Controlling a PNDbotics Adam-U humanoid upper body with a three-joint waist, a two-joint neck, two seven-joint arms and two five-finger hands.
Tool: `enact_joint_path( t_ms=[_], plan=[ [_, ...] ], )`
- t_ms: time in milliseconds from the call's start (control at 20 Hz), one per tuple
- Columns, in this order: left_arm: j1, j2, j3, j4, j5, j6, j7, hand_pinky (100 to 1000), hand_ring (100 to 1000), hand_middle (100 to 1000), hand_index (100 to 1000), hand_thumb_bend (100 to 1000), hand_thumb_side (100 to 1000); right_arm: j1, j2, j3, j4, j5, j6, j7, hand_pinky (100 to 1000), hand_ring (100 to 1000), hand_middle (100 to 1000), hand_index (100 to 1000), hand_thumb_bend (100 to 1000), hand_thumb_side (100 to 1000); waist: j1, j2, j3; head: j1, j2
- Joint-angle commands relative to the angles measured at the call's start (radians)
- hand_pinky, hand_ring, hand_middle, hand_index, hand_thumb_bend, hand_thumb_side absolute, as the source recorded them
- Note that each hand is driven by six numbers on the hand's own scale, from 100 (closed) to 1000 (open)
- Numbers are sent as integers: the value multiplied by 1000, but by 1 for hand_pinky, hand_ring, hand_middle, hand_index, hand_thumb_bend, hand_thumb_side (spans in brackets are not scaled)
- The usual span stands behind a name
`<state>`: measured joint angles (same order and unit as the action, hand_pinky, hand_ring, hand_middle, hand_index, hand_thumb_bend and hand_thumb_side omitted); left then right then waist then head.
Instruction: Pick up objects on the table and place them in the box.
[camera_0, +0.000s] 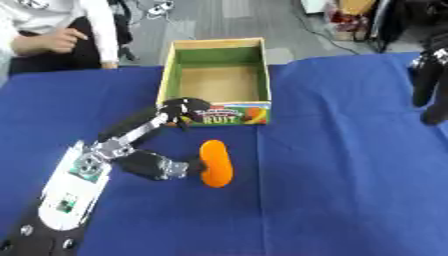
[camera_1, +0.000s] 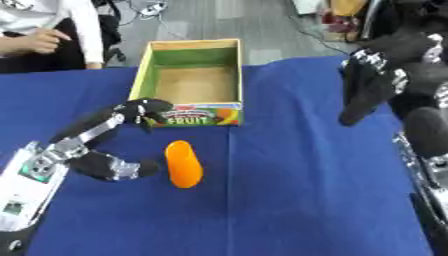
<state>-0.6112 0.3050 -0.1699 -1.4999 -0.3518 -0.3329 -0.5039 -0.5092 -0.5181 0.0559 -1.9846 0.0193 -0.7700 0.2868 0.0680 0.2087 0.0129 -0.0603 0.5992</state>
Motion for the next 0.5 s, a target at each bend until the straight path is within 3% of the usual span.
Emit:
enact_joint_path(
  t_ms=[50, 500],
  plan=[
    [-28, -2, -2, 6, -13, -1, -22, 678, 770, 914, 960, 1000, 601, -14, -11, -4, -15, -7, -1, 5, 100, 261, 213, 466, 100, 1000, 0, -19, -4, 13, -2],
    [-71, -26, -7, 75, -72, -10, -82, 702, 797, 936, 967, 1000, 573, -20, -6, -3, -15, -12, -1, 12, 100, 259, 211, 466, 100, 1000, 2, -18, -13, 16, -2]
  ],
)
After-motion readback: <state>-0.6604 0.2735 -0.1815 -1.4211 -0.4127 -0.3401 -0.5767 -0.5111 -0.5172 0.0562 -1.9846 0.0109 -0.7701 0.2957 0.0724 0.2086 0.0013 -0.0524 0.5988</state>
